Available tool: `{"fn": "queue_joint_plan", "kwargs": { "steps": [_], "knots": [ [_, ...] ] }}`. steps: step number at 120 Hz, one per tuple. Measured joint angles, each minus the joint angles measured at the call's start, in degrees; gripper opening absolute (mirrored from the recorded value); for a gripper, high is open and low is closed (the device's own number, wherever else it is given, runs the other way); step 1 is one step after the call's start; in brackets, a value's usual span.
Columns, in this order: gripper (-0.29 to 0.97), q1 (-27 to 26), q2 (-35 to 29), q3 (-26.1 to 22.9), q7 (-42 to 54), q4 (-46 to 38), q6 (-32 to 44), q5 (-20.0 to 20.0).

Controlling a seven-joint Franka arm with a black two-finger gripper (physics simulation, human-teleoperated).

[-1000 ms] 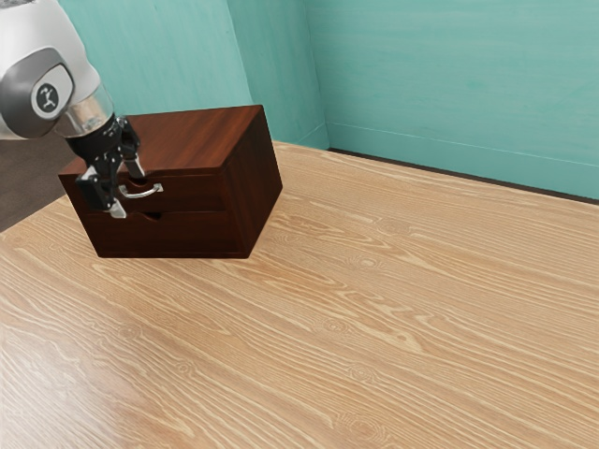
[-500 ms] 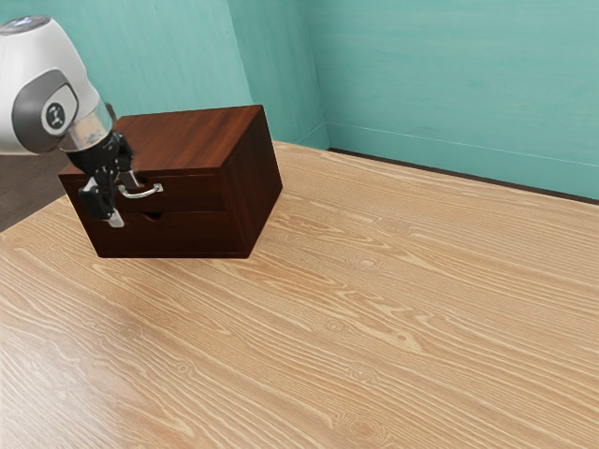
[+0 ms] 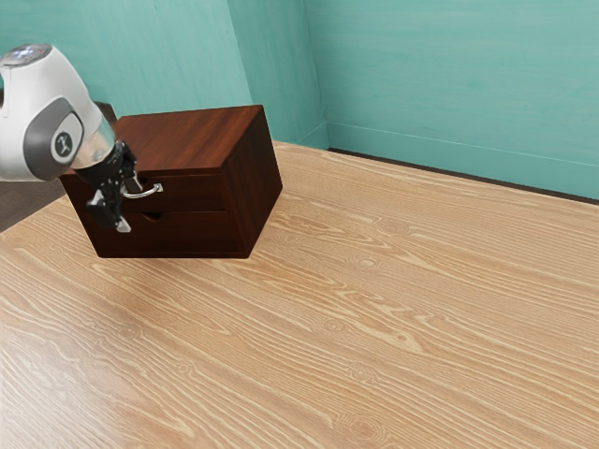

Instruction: Pull the drawer handle with one arm to open the drawer

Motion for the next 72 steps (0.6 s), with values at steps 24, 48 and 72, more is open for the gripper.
{"fn": "queue_joint_plan", "kwargs": {
  "steps": [24,48,72],
  "knots": [
    [0.63,0.13,-0.14,1.07,0.26,-2.89,8.40,0.27],
    [0.60,0.02,2.65,1.06,0.63,-0.87,12.50,0.11],
    [0.47,-0.23,2.75,1.00,0.86,-0.81,13.92,-0.28]
  ]
}}
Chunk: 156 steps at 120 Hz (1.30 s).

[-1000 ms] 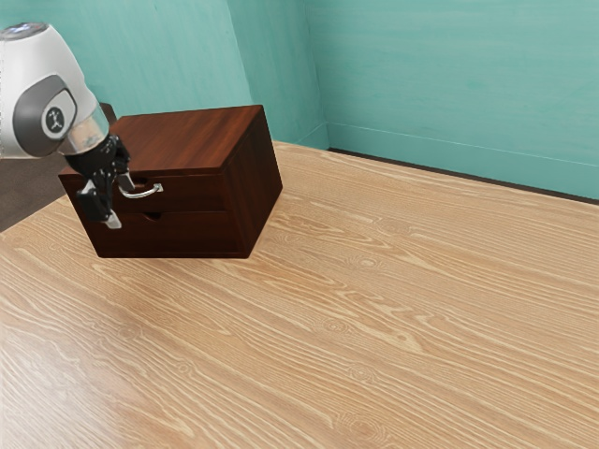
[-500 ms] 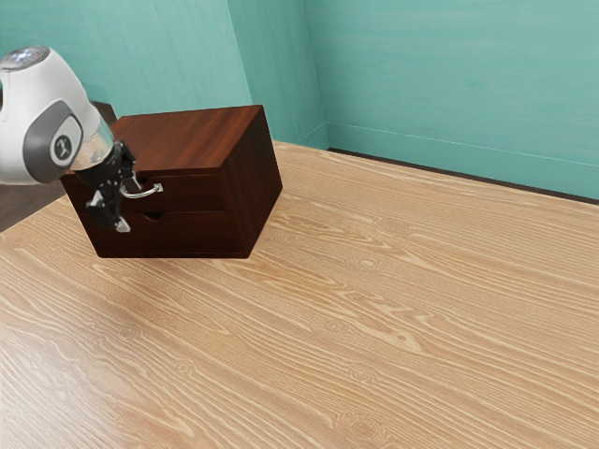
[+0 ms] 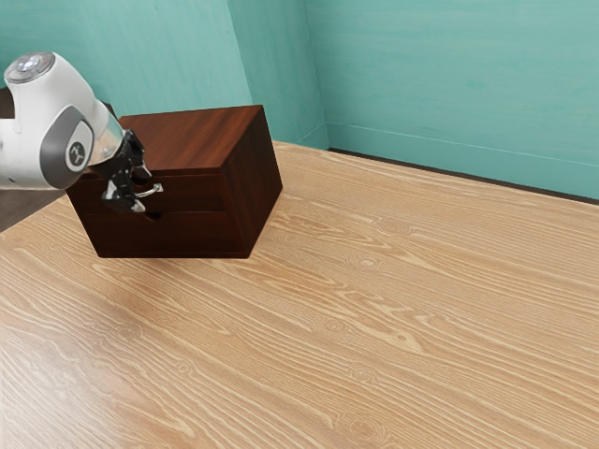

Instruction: Pull the drawer handle with one arm to open the drawer

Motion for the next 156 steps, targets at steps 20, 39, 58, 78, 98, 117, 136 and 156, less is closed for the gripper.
{"fn": "queue_joint_plan", "kwargs": {
  "steps": [20,39,58,78,98,117,136,156],
  "knots": [
    [0.41,-0.09,-0.06,-0.33,0.16,0.03,-1.01,-0.07],
    [0.39,0.05,-0.05,-0.28,0.28,0.75,-3.82,-0.08],
    [0.39,0.30,0.53,-0.30,0.44,0.81,-5.01,-0.09],
    [0.38,0.44,1.30,-0.33,0.64,0.94,-5.13,-0.15],
    [0.38,0.90,1.97,-0.22,0.83,0.91,-4.91,-0.32],
    [0.38,1.10,2.09,-0.32,0.95,0.84,-4.80,-0.27],
    [0.36,1.30,2.01,-0.19,1.01,0.82,-4.62,-0.18],
    [0.33,1.18,1.72,-0.04,1.06,0.48,-4.76,-0.14]
  ]
}}
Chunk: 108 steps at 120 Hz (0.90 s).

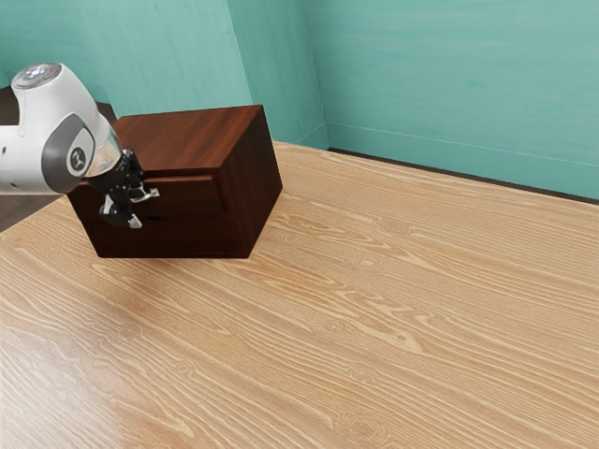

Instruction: Pull the drawer handle with one arm to open the drawer

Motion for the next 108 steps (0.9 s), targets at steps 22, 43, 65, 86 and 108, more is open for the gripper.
{"fn": "queue_joint_plan", "kwargs": {
  "steps": [22,43,65,86,108],
  "knots": [
    [0.31,0.30,-1.16,0.01,-0.02,-1.54,-1.33,0.04],
    [0.31,0.39,-3.49,0.03,-0.15,-3.32,-2.95,0.02],
    [0.31,0.83,-6.11,0.05,-0.25,-7.09,-3.54,-0.04],
    [0.31,0.56,-8.82,0.67,-0.45,-10.50,-3.47,-0.06],
    [0.31,-0.30,-11.42,1.69,-0.71,-13.56,-3.42,-0.28]
  ]
}}
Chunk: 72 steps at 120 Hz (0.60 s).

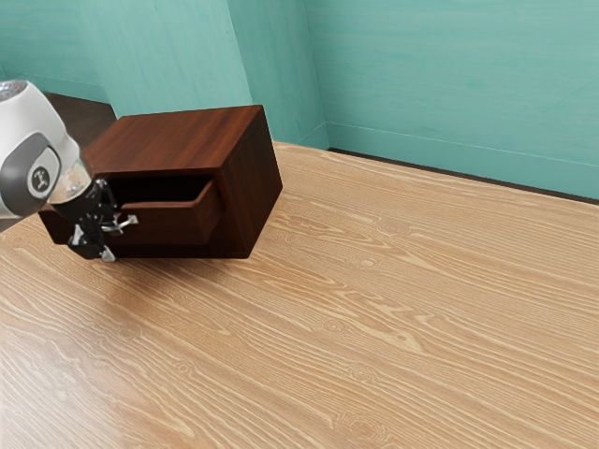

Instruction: Pull the drawer handle with one arm to open the drawer

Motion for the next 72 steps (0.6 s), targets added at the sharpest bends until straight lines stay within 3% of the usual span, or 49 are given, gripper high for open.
{"fn": "queue_joint_plan", "kwargs": {
  "steps": [72],
  "knots": [
    [0.29,0.04,-6.56,1.37,-0.58,-6.90,-0.24,-0.68]
  ]
}}
